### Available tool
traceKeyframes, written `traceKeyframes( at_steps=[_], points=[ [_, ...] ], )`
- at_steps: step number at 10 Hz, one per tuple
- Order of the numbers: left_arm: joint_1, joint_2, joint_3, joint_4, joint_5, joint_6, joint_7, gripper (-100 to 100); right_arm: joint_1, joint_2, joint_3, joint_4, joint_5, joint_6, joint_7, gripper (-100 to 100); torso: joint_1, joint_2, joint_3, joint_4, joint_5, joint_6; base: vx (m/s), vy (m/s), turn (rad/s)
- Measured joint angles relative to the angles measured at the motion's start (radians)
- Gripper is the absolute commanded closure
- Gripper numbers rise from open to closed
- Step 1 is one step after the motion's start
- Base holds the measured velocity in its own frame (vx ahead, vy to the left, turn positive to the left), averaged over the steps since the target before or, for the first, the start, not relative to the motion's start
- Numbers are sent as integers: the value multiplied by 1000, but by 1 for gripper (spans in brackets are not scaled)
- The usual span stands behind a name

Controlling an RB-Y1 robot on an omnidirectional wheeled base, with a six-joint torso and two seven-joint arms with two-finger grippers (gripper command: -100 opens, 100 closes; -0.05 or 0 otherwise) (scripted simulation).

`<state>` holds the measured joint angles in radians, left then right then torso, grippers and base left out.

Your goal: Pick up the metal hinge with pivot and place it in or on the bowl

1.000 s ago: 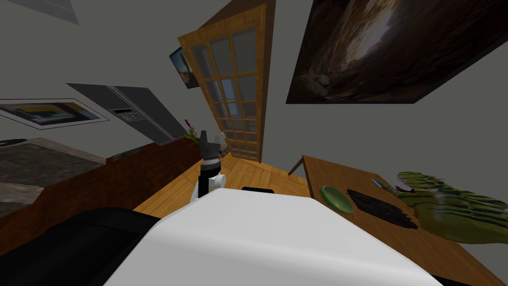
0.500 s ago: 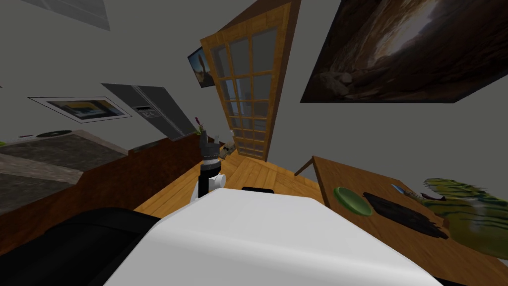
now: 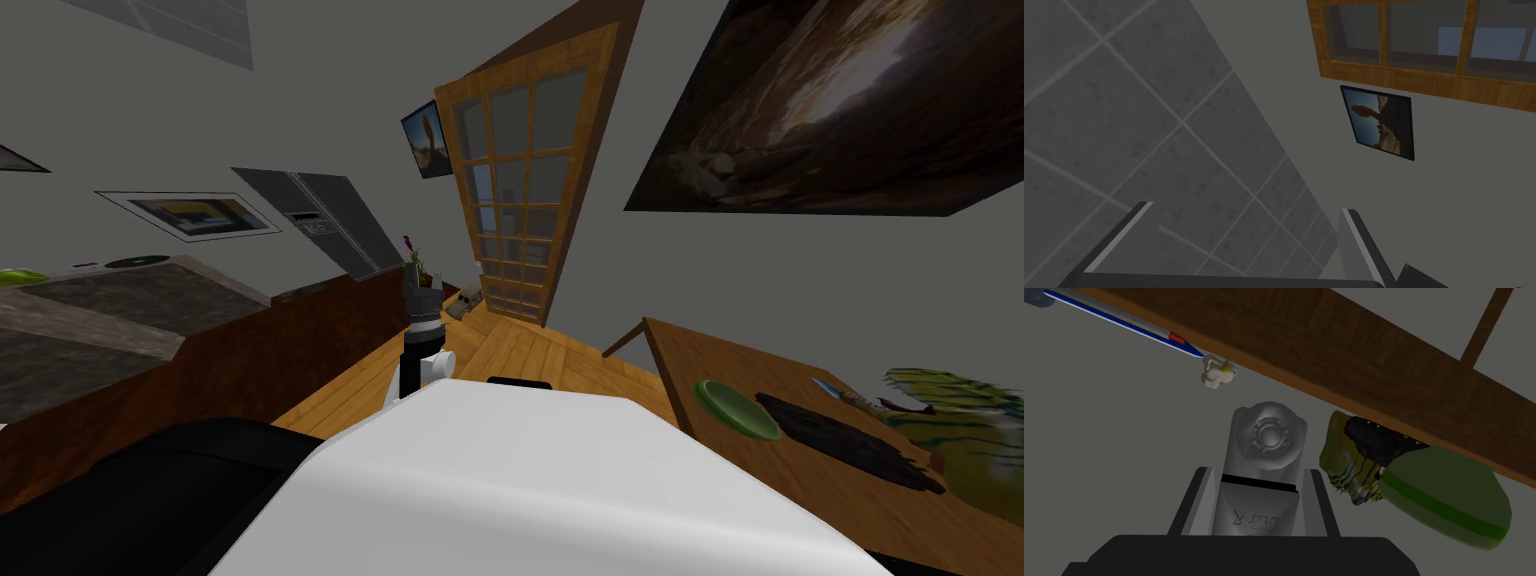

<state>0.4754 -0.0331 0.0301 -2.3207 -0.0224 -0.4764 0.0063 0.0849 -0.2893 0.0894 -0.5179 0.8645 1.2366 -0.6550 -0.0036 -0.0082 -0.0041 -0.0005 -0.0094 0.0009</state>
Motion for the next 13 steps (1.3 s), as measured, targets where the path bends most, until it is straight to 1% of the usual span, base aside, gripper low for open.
traceKeyframes(
  at_steps=[1,2,3,4,5,6,7,8,9,10,11,12,13],
  points=[
    [0,0,0,0,0,0,0,0,-5,-18,-3,-20,-11,-3,21,100,-4,-1,0,0,0,0,79,-3,-55],
    [0,0,0,0,0,0,0,0,-21,-42,-8,-25,-23,-12,43,100,-6,-3,-1,0,0,0,96,-13,-43],
    [0,0,0,0,0,0,0,0,-57,-64,-8,21,-29,-39,41,100,-7,-4,-2,0,-1,0,64,-23,-7],
    [0,0,0,0,0,0,0,0,-67,-79,-10,25,-35,-54,46,100,-7,-2,-1,0,-1,0,27,-20,10],
    [0,0,0,0,0,0,0,0,-60,-83,-12,5,-38,-51,57,100,-7,1,1,0,-2,1,60,-32,-87],
    [0,0,0,0,0,0,0,0,-37,-105,-19,-73,-58,-38,97,100,-8,0,0,1,0,1,74,-36,-59],
    [0,0,0,0,0,0,0,0,-69,-124,-20,-42,-63,-52,107,100,-8,-1,0,1,-1,0,43,-23,17],
    [0,0,0,0,0,0,0,0,-78,-130,-20,-29,-64,-61,104,100,-7,0,1,1,-2,1,73,-41,-112],
    [0,0,0,0,0,0,0,0,-104,-155,-24,-24,-80,-73,121,100,-8,-1,0,1,0,0,109,-59,-91],
    [0,0,0,0,0,0,0,0,-132,-189,-26,5,-92,-101,131,100,-9,-3,-1,1,0,1,102,-66,-69],
    [0,0,0,0,0,0,0,0,-141,-214,-30,-5,-104,-114,144,100,-10,-3,-1,1,-1,0,110,-68,-66],
    [0,0,0,0,0,0,0,0,-178,-240,-30,35,-112,-138,148,100,-10,-3,-1,1,0,0,76,-50,-13],
    [0,0,0,0,0,0,0,0,-171,-254,-36,3,-122,-137,166,100,-8,-1,0,1,-1,1,91,-68,-86]
  ],
)
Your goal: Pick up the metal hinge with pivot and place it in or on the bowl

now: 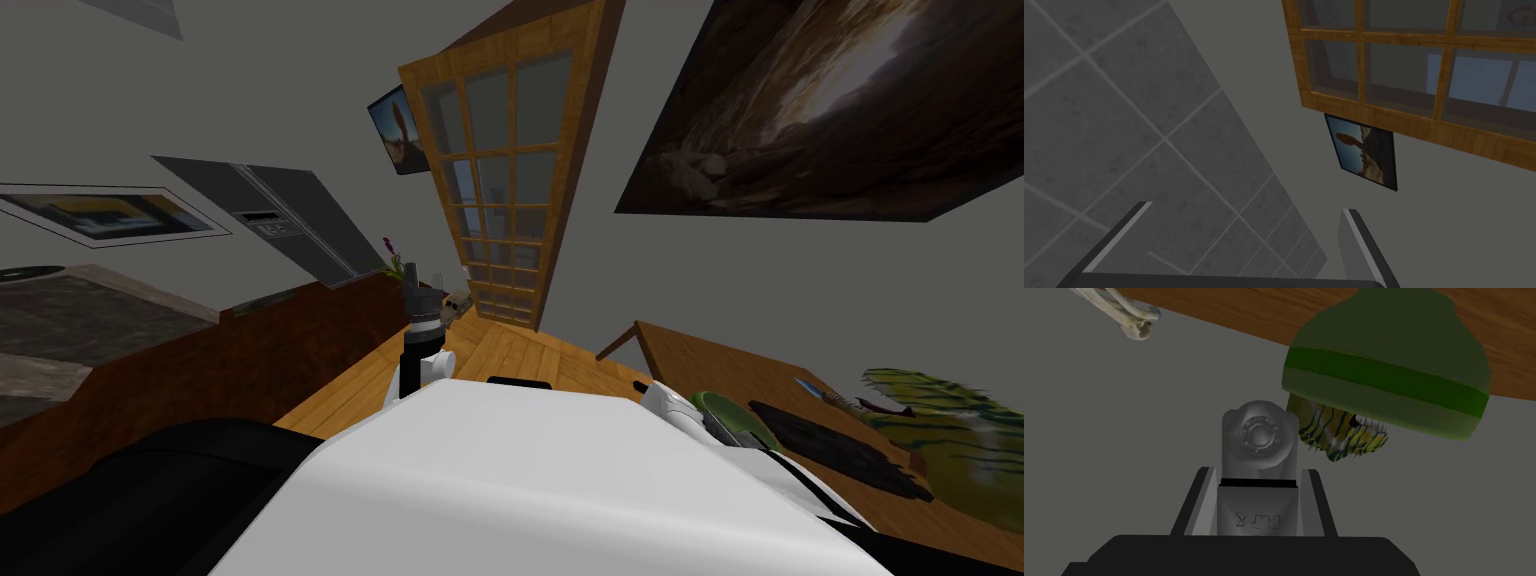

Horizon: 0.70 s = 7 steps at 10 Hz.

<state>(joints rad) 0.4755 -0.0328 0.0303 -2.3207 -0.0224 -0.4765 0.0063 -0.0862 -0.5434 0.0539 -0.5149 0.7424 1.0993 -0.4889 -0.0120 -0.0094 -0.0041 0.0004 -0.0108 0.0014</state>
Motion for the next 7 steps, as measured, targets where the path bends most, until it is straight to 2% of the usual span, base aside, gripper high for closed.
traceKeyframes(
  at_steps=[1,4,5,6,7],
  points=[
    [0,0,0,0,0,0,0,0,4,-29,-10,-39,-22,0,33,100,-1,0,0,0,2,1,80,-72,-57],
    [0,0,0,0,0,0,0,0,-64,-79,-8,23,-37,-43,42,100,-1,2,1,1,1,1,68,-69,-67],
    [0,0,0,0,0,0,0,0,-67,-100,-14,10,-51,-48,60,100,-1,3,2,1,1,1,56,-67,-44],
    [0,0,0,0,0,0,0,0,-82,-119,-16,26,-57,-65,65,100,-1,3,2,1,1,2,25,-35,-7],
    [0,0,0,0,0,0,0,0,-84,-123,-17,29,-57,-69,64,-100,1,5,3,1,-1,2,5,-8,3]
  ],
)
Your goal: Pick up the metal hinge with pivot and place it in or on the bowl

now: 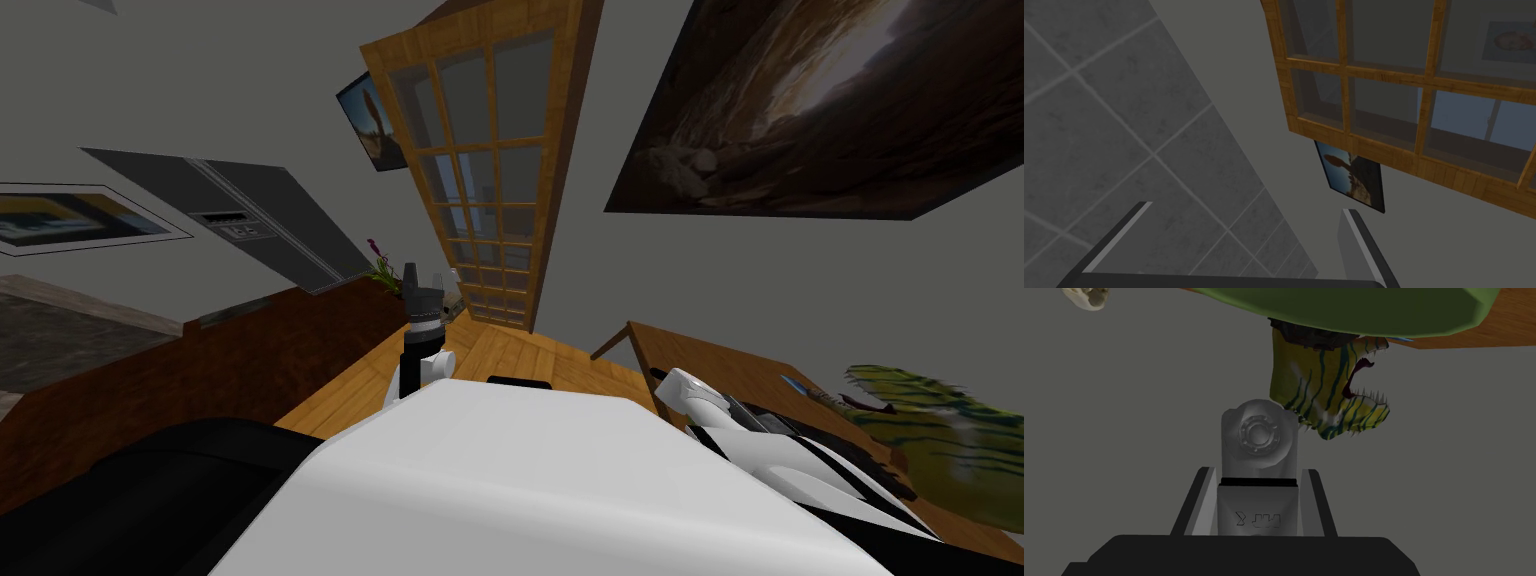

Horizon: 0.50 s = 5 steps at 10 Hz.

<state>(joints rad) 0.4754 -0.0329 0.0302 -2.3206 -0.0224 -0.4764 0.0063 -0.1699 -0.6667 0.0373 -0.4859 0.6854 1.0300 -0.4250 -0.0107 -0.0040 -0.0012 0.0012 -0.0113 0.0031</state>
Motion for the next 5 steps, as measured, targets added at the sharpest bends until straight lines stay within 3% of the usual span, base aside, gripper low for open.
traceKeyframes(
  at_steps=[4,5],
  points=[
    [0,0,0,0,0,0,0,0,0,0,0,0,0,0,0,-100,3,2,1,1,1,0,0,0,0],
    [0,0,0,0,0,0,0,0,0,0,0,0,0,0,0,0,3,2,1,1,1,0,0,0,0]
  ],
)
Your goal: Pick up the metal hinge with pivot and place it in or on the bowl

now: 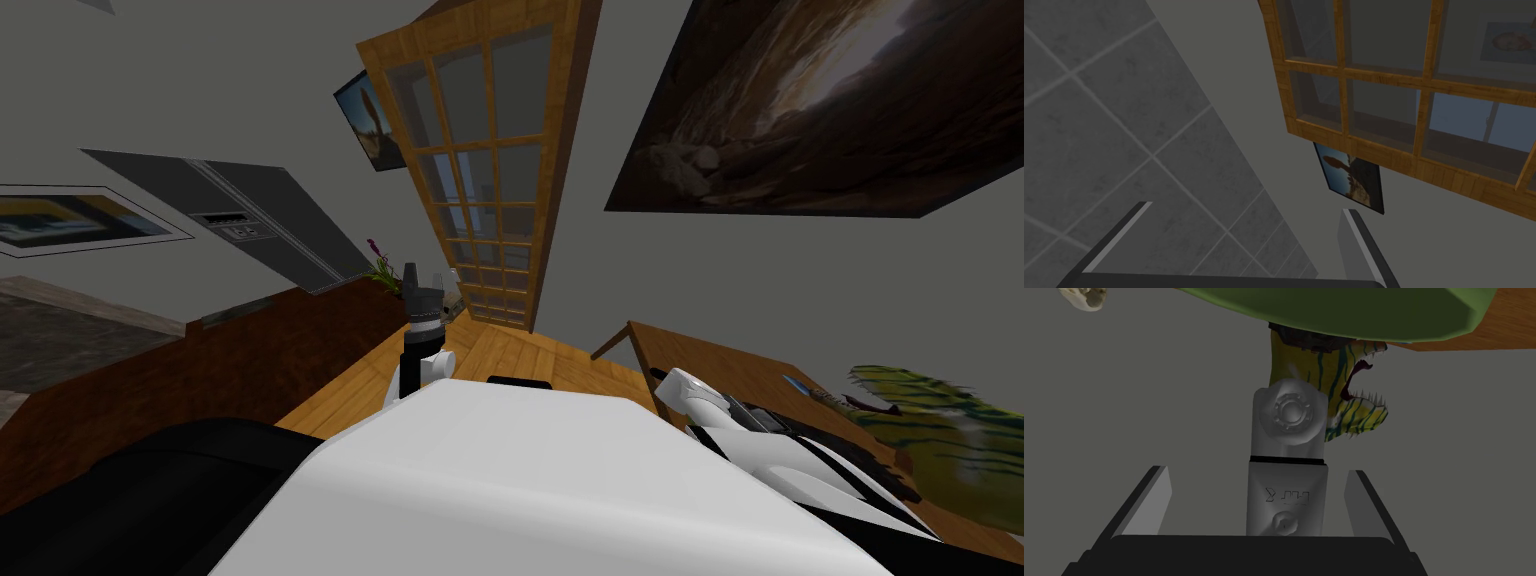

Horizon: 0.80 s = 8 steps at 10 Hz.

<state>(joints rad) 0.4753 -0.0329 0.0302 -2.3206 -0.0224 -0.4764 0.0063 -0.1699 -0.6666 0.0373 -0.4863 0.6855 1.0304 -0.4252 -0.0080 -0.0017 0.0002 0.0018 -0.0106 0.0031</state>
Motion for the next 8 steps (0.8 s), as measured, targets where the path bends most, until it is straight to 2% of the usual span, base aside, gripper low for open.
traceKeyframes(
  at_steps=[1,3,5,6,7,8],
  points=[
    [0,0,0,0,0,0,0,0,0,0,0,0,0,0,0,-100,0,0,0,0,0,0,-6,40,-17],
    [0,0,0,0,0,0,0,0,6,-29,-15,-37,-22,1,45,-100,5,1,1,0,1,0,-18,69,-16],
    [0,0,0,0,0,0,0,0,-58,-54,-10,53,-18,-38,52,-100,5,1,1,0,2,0,-10,60,-15],
    [0,0,0,0,0,0,0,0,-64,-63,-13,55,-22,-46,64,-100,5,1,1,0,2,0,-14,24,0],
    [0,0,0,0,0,0,0,0,-53,-67,-18,33,-28,-41,75,-100,3,2,1,0,1,1,-16,23,-7],
    [0,0,0,0,0,0,0,0,-31,-77,-29,-14,-44,-26,100,-100,3,2,1,0,1,1,-25,64,-26]
  ],
)
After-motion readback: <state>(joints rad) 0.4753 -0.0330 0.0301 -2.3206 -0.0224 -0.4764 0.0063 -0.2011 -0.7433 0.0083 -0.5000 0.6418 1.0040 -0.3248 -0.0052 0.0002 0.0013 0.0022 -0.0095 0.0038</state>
